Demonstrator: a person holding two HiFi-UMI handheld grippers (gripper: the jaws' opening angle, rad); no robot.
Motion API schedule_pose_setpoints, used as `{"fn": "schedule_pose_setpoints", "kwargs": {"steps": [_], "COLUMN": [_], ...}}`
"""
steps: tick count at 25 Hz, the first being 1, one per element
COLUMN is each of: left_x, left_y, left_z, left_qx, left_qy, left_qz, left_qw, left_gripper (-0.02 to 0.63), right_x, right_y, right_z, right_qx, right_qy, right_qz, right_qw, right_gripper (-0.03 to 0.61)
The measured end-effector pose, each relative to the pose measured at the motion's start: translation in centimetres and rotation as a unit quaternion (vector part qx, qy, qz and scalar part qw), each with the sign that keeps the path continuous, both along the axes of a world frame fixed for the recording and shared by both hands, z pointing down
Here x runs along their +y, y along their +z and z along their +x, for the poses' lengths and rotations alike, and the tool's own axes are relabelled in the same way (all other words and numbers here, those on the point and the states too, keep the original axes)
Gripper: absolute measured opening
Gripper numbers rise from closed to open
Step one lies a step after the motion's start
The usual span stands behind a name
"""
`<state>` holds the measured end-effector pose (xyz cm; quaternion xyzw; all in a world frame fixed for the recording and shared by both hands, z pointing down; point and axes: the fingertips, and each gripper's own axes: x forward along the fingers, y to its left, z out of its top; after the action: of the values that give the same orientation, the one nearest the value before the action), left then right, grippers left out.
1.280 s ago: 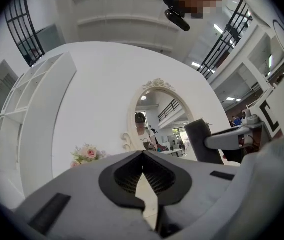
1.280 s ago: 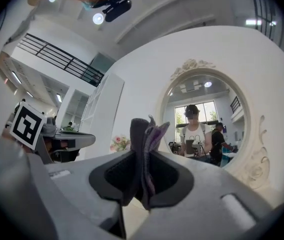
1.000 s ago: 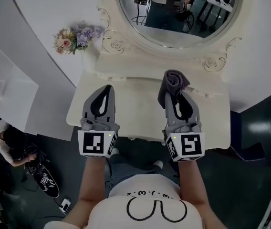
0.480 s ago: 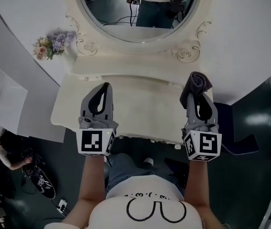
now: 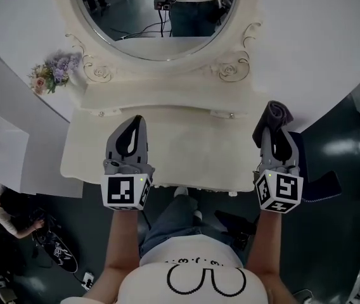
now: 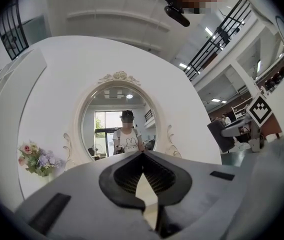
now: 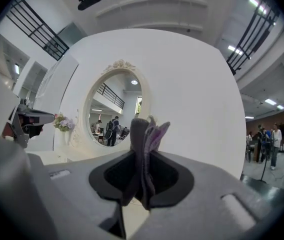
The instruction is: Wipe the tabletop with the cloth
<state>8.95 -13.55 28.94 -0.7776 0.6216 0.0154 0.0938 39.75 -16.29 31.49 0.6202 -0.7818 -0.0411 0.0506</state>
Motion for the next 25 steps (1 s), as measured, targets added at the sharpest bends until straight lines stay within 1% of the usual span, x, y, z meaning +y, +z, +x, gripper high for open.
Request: {"fn": "schedule_pose_setpoints", "kwargs": {"steps": [4,8,11,14,16,18,22,25], "left_x": [-2.5,-5.7,-7.9,-9.9,-11.1,-12.0,-13.5,-13.8], "left_y": [1.8,2.7,3.4,4.1,4.6,5.3,6.3,6.8], "left_z": [-0.3,-0.3,-0.2,-0.1,0.0,0.1,0.3,0.4], "left_qx": [0.004,0.011,0.015,0.019,0.021,0.019,0.014,0.003], "left_qy": [0.008,0.016,0.026,0.034,0.037,0.038,0.042,0.05], "left_qz": [-0.016,-0.03,-0.041,-0.053,-0.061,-0.069,-0.085,-0.094], "left_qw": [0.9998,0.9993,0.9987,0.9978,0.9973,0.9967,0.9954,0.9943], "left_gripper": [-0.002,-0.002,-0.002,-0.002,-0.002,-0.002,-0.002,-0.002], "right_x": [-2.5,-6.2,-9.1,-12.3,-14.5,-16.6,-20.0,-21.5], "right_y": [1.5,3.4,5.1,7.0,8.6,10.6,14.3,16.4], "right_z": [-0.1,0.1,0.3,0.6,1.2,1.8,2.9,3.3], "right_qx": [0.016,0.021,0.025,0.026,0.032,0.037,0.046,0.061], "right_qy": [0.001,-0.003,-0.013,-0.027,-0.028,-0.026,-0.015,-0.006], "right_qz": [-0.034,-0.086,-0.134,-0.187,-0.23,-0.278,-0.366,-0.417], "right_qw": [0.999,0.996,0.991,0.982,0.972,0.959,0.929,0.907], "right_gripper": [0.081,0.081,0.081,0.081,0.081,0.081,0.081,0.081]}}
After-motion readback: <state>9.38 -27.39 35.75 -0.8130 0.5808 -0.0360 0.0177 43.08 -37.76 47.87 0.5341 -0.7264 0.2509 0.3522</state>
